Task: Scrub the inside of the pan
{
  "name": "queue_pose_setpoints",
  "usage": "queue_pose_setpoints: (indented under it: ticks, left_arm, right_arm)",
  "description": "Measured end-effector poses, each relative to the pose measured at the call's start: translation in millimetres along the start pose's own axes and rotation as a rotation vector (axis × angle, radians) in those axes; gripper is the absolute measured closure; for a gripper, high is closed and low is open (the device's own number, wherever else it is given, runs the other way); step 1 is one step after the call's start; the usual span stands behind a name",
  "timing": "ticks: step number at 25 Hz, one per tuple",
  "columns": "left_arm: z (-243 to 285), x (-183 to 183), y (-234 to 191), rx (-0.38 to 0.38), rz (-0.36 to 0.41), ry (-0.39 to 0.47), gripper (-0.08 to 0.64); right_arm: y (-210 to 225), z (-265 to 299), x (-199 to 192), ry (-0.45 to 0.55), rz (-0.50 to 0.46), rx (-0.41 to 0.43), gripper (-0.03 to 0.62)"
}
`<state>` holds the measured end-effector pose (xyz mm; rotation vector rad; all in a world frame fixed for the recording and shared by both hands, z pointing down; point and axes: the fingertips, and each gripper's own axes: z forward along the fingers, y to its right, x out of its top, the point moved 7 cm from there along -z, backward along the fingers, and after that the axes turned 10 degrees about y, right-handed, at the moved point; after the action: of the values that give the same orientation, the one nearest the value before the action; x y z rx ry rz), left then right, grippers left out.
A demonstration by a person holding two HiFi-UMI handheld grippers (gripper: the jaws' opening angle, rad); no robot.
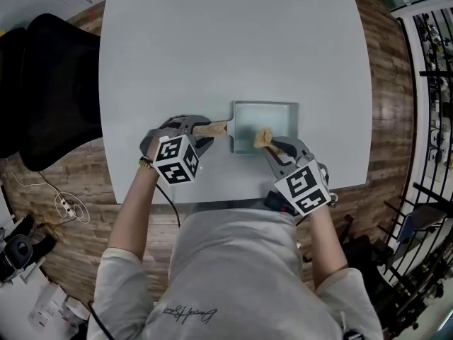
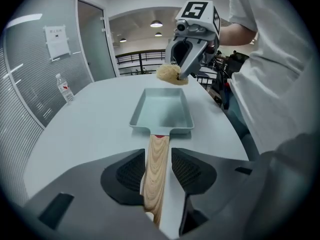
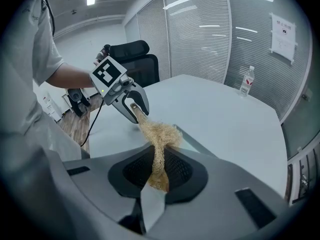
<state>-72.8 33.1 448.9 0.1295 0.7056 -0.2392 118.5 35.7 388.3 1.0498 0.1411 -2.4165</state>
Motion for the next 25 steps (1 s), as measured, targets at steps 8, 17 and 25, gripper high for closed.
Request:
queue_pose_setpoints:
  ticks: [8,17,25]
  left_arm:
    - [12,-12,-4,-0.054,0.002,-0.044,0.382]
    - [15,-13,-3,-0.064,0.025,-0.056,0.405]
    - [14,-1,-1,-0.078,0.030,-0.072,0.407]
  right_arm:
    - [9,14,0,-0.039,-0.042,0.022,0.522]
    - [22,43,-4,-0.120,-0.153,0.046,0.522]
    - [38,77,-9,-0.235,-0.395,0.082,0.522]
